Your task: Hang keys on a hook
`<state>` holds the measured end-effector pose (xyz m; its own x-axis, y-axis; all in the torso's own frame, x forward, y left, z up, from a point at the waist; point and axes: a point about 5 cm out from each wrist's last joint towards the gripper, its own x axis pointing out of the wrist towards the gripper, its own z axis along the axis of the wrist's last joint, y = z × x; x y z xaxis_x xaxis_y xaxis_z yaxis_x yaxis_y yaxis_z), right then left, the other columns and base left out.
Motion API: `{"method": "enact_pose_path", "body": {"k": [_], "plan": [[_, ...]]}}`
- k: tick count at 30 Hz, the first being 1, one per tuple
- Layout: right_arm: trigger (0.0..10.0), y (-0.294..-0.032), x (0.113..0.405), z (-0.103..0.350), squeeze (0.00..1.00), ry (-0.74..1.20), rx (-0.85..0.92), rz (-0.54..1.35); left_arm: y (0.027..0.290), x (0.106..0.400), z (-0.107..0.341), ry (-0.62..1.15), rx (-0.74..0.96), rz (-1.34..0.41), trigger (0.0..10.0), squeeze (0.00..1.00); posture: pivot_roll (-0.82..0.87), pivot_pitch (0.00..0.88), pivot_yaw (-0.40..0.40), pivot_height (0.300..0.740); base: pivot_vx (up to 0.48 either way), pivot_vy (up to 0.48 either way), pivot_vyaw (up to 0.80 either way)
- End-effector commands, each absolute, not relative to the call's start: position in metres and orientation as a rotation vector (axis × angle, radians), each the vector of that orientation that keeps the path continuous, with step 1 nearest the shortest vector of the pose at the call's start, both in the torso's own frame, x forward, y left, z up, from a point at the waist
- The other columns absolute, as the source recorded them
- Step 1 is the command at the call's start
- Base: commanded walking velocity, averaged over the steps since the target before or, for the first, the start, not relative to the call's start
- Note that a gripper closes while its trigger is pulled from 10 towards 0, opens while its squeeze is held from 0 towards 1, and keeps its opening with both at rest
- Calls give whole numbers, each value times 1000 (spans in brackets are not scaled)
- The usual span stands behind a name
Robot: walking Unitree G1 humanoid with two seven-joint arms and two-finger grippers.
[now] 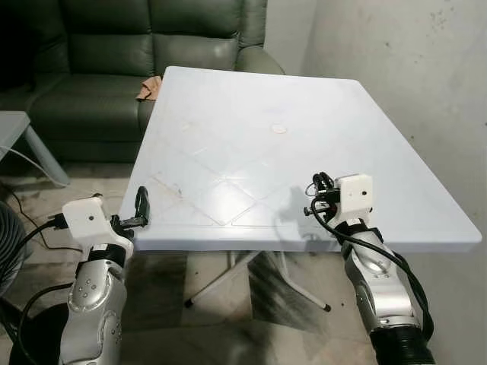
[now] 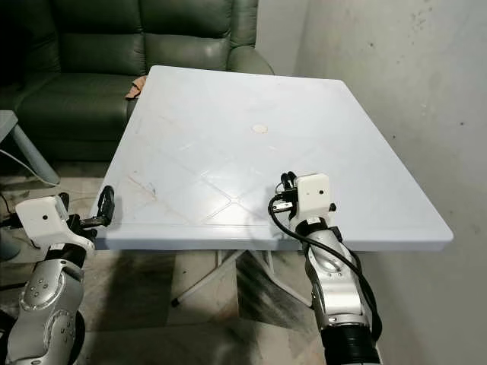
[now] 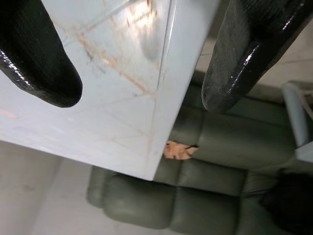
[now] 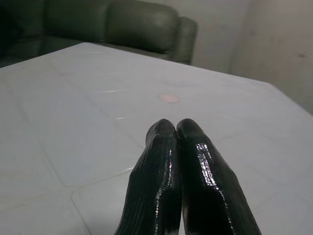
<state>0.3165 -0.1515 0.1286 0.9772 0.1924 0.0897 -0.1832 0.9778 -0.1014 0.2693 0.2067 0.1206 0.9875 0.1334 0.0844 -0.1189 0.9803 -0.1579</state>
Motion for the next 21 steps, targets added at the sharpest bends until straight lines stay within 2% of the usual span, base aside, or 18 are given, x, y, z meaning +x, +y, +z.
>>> {"method": "enact_pose_path", "body": {"k": [1, 21], "plan": [[10000, -151, 316, 131, 0, -105, -85, 188, 211, 268, 123, -98, -141, 140, 10000, 0, -22, 0, -46, 740, 0, 0, -756], [10000, -154, 313, 130, 0, -91, -84, 173, 208, 269, 119, -45, -153, 171, 10000, 0, -31, 0, -46, 740, 0, 0, -756]]}}
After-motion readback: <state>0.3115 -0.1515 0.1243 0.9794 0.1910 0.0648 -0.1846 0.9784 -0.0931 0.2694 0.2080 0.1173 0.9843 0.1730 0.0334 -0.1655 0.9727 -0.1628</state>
